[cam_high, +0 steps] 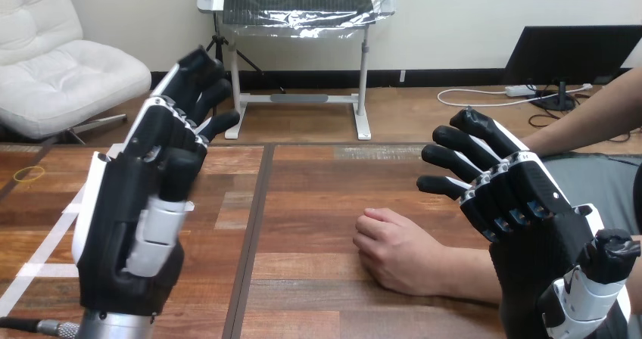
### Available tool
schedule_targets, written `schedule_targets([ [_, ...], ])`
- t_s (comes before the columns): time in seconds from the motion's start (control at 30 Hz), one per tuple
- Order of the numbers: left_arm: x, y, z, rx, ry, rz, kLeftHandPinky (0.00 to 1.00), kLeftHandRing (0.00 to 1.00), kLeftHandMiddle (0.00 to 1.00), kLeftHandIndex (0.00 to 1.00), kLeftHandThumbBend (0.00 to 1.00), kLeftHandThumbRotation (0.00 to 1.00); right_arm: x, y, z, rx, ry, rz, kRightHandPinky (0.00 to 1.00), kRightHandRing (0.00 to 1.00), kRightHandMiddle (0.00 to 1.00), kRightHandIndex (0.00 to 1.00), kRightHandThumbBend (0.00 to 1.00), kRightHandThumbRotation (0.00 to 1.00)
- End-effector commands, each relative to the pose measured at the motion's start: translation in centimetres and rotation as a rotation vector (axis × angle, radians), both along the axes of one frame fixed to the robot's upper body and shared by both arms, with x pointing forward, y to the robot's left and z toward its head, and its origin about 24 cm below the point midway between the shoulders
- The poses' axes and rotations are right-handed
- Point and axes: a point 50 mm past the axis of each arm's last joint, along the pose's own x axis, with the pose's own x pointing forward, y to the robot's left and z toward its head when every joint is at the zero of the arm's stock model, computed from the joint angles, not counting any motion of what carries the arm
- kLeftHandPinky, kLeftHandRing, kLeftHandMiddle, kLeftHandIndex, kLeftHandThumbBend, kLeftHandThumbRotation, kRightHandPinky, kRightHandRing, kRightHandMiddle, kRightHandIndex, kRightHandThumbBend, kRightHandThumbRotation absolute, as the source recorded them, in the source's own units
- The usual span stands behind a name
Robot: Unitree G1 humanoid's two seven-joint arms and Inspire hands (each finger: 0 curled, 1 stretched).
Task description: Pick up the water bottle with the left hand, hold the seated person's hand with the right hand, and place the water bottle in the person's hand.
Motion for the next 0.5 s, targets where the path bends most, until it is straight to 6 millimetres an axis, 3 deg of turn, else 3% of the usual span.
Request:
schedule_targets([
  [0.0, 0.81, 0.18, 0.98, 0.048, -0.075, 0.072, 0.75, 0.85, 0.87, 0.86, 0.94, 0.64, 0.46, 0.03, 1.20, -0.002, -0.068, 0.008, 0.72, 0.81, 0.83, 0.84, 0.89, 1.00],
  [0.13, 0.82, 0.25, 1.02, 0.082, -0.065, 0.105, 0.75, 0.88, 0.89, 0.88, 0.98, 0.52, 0.48, 0.02, 1.18, 0.001, -0.067, 0.009, 0.72, 0.81, 0.82, 0.84, 0.89, 1.00],
  [0.47, 0.90, 0.58, 1.35, 0.169, -0.061, 0.164, 0.87, 0.94, 0.94, 0.93, 1.00, 0.21, 0.54, 0.01, 1.13, -0.002, -0.068, 0.009, 0.72, 0.81, 0.82, 0.84, 0.88, 1.00],
])
